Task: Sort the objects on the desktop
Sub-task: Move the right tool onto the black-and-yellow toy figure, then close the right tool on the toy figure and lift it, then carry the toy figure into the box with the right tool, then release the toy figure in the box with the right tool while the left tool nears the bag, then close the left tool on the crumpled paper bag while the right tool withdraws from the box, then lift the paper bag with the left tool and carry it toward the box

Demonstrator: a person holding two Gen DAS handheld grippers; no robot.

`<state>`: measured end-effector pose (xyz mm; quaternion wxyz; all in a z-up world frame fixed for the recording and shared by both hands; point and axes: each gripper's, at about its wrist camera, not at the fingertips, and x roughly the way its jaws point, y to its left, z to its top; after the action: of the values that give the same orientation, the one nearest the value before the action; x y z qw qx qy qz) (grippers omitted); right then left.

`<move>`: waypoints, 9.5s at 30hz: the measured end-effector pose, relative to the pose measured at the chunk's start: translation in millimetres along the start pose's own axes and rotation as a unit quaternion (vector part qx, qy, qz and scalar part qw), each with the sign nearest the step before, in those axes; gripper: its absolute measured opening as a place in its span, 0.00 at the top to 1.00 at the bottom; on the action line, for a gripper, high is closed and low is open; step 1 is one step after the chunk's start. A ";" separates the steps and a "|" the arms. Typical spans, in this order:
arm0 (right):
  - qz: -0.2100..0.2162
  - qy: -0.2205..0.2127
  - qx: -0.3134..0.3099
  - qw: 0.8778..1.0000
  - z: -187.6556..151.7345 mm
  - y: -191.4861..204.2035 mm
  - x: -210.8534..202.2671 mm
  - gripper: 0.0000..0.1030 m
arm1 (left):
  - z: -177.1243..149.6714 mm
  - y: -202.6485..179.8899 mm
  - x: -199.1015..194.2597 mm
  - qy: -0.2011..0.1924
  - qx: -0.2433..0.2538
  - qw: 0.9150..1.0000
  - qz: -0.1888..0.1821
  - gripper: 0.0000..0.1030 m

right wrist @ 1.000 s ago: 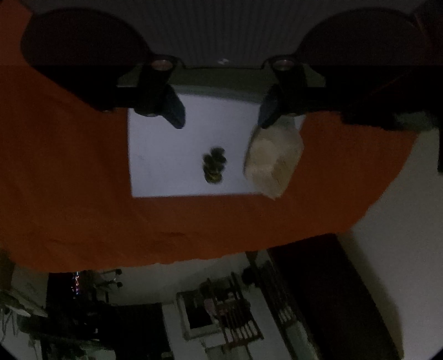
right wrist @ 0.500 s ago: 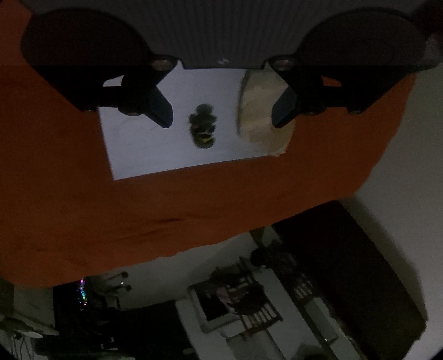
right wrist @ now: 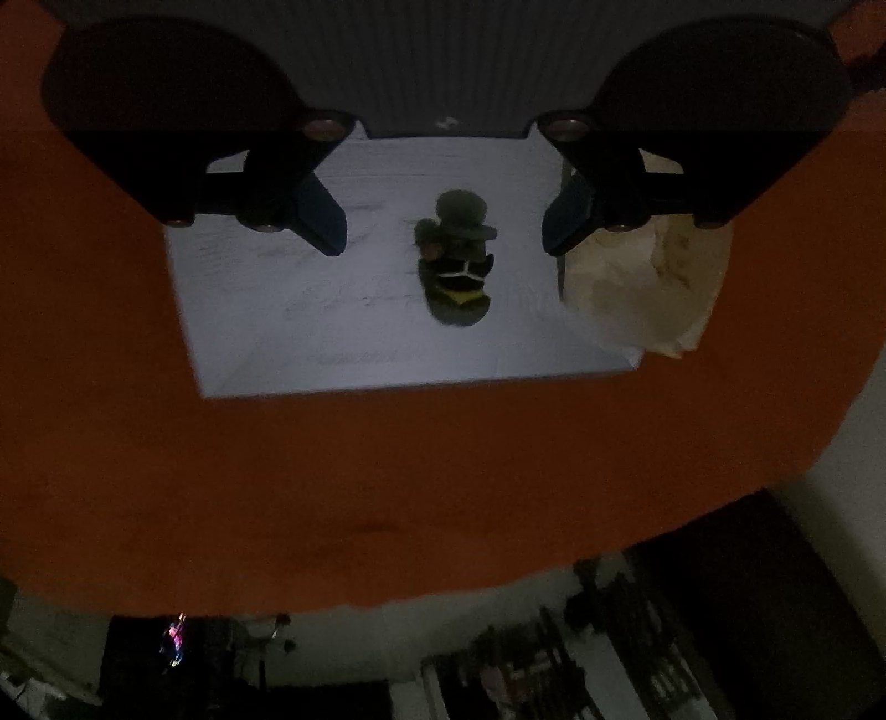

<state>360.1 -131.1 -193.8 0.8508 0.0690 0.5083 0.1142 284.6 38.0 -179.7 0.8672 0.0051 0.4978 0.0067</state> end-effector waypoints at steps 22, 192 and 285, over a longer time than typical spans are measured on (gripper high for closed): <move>-0.038 0.016 0.010 0.999 -0.4 4.9 65.8 0.42 | -10.0 -7.9 8.4 0.003 -0.001 1.000 0.003 0.28; 0.131 0.146 -0.128 0.972 -248.7 -46.3 -127.0 0.64 | 21.0 -0.9 110.3 0.111 -0.176 0.975 0.076 0.75; 0.033 -0.004 -0.145 0.989 -23.0 -34.0 -28.2 0.40 | 62.9 -29.2 102.6 0.110 0.084 0.985 -0.106 0.76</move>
<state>331.1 -171.4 -188.7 0.8494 -0.0379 0.4809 0.2140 390.8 10.4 -237.0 0.7998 0.0243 0.5864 -0.1261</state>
